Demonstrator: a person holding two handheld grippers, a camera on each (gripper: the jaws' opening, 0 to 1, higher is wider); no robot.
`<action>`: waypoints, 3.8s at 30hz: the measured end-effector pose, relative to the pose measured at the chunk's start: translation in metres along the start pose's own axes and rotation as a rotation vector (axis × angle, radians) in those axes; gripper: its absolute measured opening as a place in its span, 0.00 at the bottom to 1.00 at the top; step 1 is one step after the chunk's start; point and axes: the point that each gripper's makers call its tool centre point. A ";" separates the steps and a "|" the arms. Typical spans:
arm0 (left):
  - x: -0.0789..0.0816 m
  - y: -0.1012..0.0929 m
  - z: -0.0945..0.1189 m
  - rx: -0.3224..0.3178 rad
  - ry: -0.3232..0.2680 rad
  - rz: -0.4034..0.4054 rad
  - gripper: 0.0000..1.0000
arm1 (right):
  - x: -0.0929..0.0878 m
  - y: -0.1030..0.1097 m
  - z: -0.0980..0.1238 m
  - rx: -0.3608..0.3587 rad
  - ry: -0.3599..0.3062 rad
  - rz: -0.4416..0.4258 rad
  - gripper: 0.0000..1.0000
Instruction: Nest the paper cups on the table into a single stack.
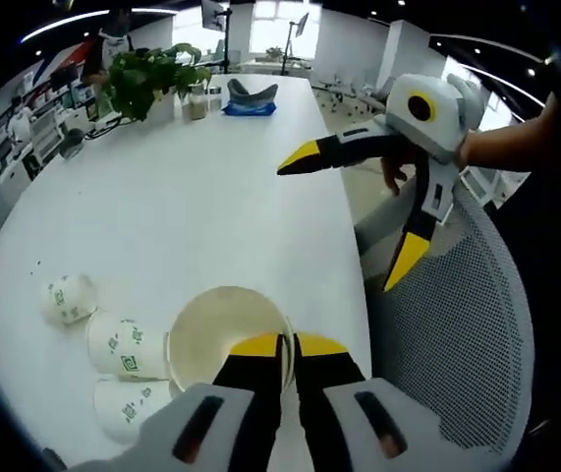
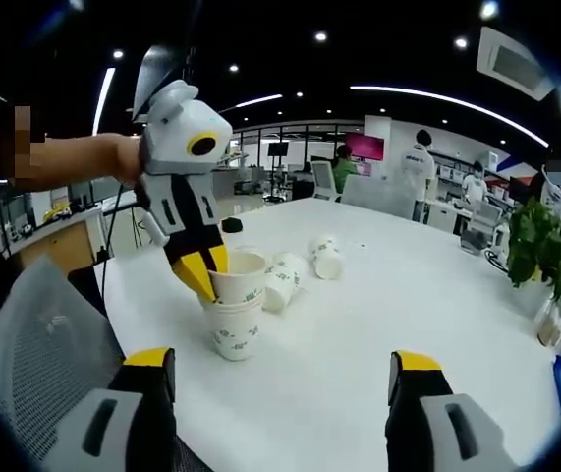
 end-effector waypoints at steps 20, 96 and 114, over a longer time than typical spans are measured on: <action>-0.013 0.001 -0.019 -0.053 0.043 0.038 0.04 | -0.001 -0.001 0.000 0.000 0.001 -0.003 0.90; -0.014 0.067 0.067 0.275 -0.231 0.225 0.22 | -0.001 0.002 -0.001 0.008 0.007 0.004 0.90; -0.051 0.105 0.075 0.523 -0.318 0.527 0.36 | -0.002 0.004 -0.001 0.019 0.010 0.008 0.89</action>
Point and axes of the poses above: the point that each gripper's makers call its tool centre point, and the gripper's own axes: z roughly backward along the fingers, y roughly to its left, x roughly out of its top, and after that the axes turned 6 degrees about z, right-handed
